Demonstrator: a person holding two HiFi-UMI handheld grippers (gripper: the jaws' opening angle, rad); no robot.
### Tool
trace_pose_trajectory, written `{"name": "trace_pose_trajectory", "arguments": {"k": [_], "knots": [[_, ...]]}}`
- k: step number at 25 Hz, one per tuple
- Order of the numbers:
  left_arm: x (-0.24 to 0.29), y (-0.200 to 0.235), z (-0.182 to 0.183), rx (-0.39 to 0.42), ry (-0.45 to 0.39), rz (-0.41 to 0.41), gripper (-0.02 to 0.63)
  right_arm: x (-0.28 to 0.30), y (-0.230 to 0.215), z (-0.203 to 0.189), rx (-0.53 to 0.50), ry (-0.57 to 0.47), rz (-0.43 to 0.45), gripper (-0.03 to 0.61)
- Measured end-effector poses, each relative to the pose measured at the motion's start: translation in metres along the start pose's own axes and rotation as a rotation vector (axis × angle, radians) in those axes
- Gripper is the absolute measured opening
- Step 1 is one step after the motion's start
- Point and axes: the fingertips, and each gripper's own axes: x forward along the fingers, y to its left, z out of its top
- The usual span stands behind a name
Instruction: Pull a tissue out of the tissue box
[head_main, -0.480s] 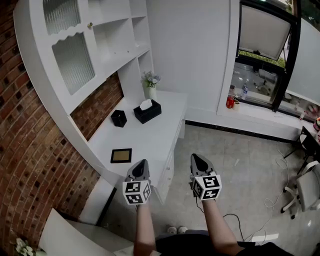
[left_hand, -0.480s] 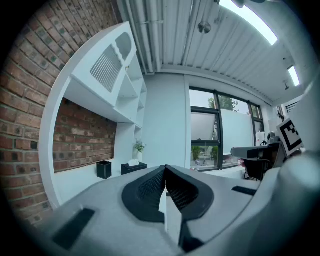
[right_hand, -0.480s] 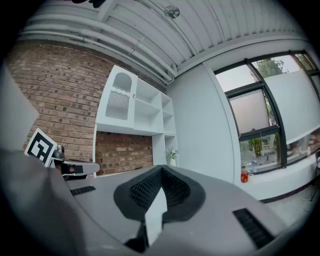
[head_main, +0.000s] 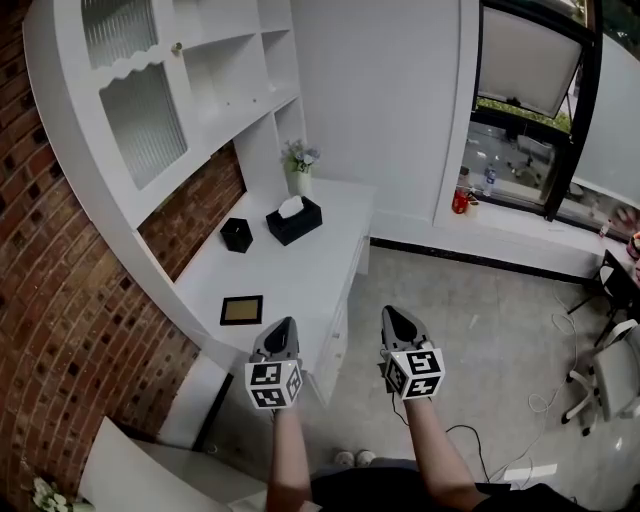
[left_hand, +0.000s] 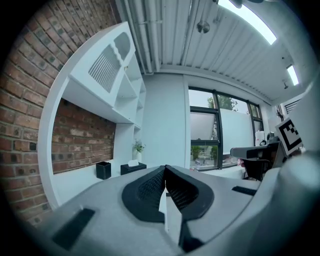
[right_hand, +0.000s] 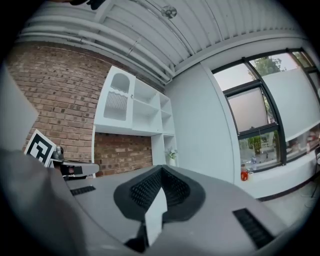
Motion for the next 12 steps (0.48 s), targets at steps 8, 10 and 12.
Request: {"name": "trace_pose_trajectory", "arguments": {"k": [8,10,12], "knots": [[0.002,-0.013,0.0,0.064,-0.027,-0.037,0.009,-0.004,-0.005,-0.003,0.031,-0.019,-0.008,-0.002],[0.001,-0.017,0.003,0.099,-0.057,-0.052,0.009,-0.005,-0.006,-0.004,0.033,-0.02,-0.008,-0.002],[0.0,-0.022,0.003,0.133,-0.075,-0.067,0.011,-0.005,-0.007,-0.004,0.038,-0.023,-0.011,-0.002]]}}
